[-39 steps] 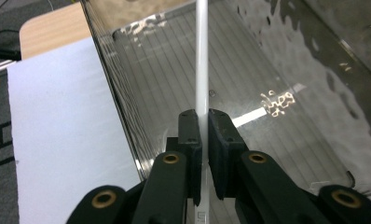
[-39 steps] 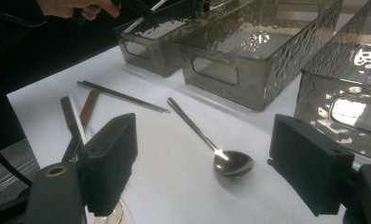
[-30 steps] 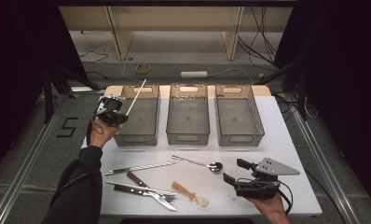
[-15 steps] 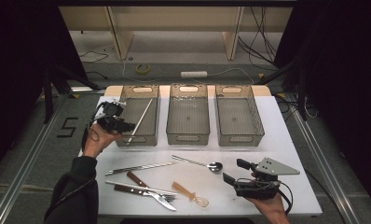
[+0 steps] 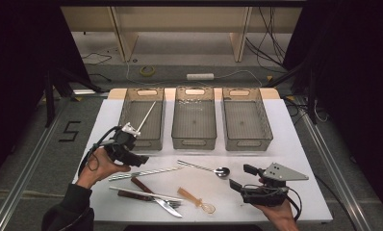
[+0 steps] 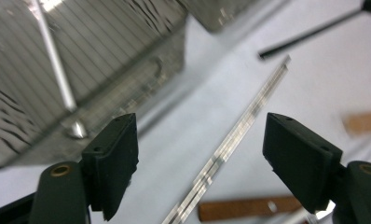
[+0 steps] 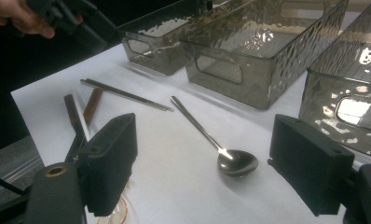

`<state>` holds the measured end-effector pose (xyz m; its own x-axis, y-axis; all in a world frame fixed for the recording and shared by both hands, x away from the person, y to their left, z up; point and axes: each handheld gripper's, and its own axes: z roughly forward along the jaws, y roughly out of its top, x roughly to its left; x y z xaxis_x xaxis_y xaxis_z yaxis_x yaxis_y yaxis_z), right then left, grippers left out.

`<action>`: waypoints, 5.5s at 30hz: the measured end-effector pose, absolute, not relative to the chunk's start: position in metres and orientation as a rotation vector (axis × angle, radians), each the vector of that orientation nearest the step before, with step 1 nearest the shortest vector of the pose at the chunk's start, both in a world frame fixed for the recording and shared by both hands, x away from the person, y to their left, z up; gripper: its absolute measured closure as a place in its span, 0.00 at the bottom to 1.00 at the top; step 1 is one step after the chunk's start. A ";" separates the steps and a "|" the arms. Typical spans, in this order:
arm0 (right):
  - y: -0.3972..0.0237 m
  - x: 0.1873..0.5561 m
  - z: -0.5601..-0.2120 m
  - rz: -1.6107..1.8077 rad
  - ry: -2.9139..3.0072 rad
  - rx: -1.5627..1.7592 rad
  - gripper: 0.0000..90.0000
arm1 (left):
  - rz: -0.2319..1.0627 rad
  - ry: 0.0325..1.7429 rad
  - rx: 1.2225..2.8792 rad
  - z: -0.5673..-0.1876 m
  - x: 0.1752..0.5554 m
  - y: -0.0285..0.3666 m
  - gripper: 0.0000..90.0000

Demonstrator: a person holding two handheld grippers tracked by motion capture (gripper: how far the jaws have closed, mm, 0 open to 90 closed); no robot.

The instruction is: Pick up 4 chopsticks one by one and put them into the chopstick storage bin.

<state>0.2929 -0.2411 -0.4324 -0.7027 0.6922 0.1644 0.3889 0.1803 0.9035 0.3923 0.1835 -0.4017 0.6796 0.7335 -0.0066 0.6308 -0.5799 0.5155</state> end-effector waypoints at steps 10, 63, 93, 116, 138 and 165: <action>-0.241 0.293 -0.432 1.531 2.182 1.029 0.27 | 0.216 0.904 2.534 -0.414 0.358 0.167 0.24; -0.241 0.295 -0.435 1.524 2.188 1.058 0.27 | 0.159 0.808 2.712 -0.454 0.350 0.159 0.70; -0.241 0.295 -0.434 1.520 2.187 1.053 0.27 | 0.194 0.854 2.799 -0.454 0.353 0.171 0.80; -0.241 0.294 -0.433 1.518 2.187 1.045 0.27 | 0.257 0.720 2.779 -0.449 0.350 0.176 0.94; -0.240 0.294 -0.433 1.516 2.188 1.042 0.27 | 0.355 0.861 2.631 -0.427 0.354 0.182 0.94; -0.240 0.294 -0.434 1.512 2.192 1.042 0.27 | 0.330 0.950 2.452 -0.407 0.360 0.187 0.94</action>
